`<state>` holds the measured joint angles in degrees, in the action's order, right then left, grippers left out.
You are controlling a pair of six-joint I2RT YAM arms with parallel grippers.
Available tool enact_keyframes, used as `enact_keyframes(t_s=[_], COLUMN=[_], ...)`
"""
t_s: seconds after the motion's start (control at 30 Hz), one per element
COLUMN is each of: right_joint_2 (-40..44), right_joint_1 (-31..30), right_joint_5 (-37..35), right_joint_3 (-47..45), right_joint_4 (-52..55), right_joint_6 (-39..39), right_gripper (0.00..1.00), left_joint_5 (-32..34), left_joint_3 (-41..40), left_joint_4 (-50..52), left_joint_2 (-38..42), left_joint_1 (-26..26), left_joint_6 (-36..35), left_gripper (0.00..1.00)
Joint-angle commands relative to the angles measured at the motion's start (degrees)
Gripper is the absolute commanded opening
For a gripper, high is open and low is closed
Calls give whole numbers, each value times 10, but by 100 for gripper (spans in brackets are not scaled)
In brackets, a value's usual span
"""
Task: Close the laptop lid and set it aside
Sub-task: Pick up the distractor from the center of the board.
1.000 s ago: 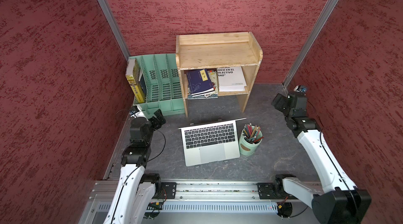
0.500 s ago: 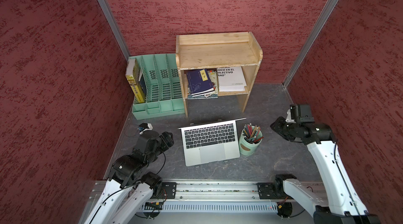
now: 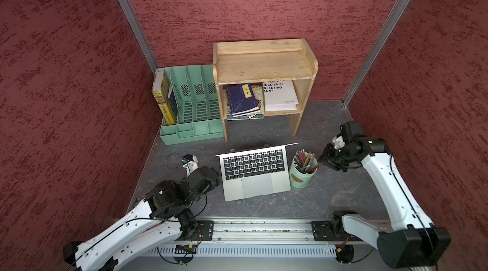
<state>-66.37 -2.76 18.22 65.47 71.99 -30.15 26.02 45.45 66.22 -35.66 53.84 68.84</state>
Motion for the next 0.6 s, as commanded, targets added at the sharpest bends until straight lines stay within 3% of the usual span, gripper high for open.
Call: enact_keyframes(t_s=[0.0, 0.57], right_joint_2=[-12, -79], right_joint_1=[-5, -51], right_joint_5=[-1, -42], right_joint_3=[-7, -10], right_joint_4=[-12, -36], right_joint_6=[30, 40], right_gripper=[27, 20], left_joint_5=[53, 96], left_joint_3=[4, 1], left_joint_4=[19, 48], left_joint_2=[7, 36], left_joint_1=[15, 15], left_joint_6=[57, 101], left_gripper=[81, 86])
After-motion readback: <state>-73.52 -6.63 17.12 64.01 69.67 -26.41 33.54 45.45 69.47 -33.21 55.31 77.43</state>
